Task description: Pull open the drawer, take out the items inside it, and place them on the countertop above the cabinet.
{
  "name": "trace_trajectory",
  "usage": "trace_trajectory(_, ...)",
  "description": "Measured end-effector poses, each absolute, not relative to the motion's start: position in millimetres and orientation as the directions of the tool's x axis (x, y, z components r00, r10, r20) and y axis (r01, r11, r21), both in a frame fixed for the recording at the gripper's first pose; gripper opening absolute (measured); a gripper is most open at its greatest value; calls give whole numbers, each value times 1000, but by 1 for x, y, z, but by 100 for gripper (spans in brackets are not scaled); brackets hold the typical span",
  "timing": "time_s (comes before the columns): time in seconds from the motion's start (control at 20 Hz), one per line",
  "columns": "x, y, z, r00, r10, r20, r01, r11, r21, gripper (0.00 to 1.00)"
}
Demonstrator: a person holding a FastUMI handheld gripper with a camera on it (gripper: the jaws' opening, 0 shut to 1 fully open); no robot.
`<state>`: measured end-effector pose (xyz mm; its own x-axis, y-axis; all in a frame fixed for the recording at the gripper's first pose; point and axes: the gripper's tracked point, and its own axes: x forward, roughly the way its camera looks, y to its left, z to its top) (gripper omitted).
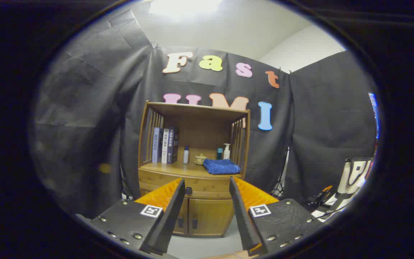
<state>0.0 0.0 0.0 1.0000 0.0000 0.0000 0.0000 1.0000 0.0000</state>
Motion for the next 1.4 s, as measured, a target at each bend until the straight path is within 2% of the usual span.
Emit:
trace_trajectory(0.65, -5, 11, -4, 999, 38, -4, -38, 999, 3, 74)
trace_trajectory(1.4, 1, 5, -11, 1000, 14, -17, -14, 1000, -6, 74)
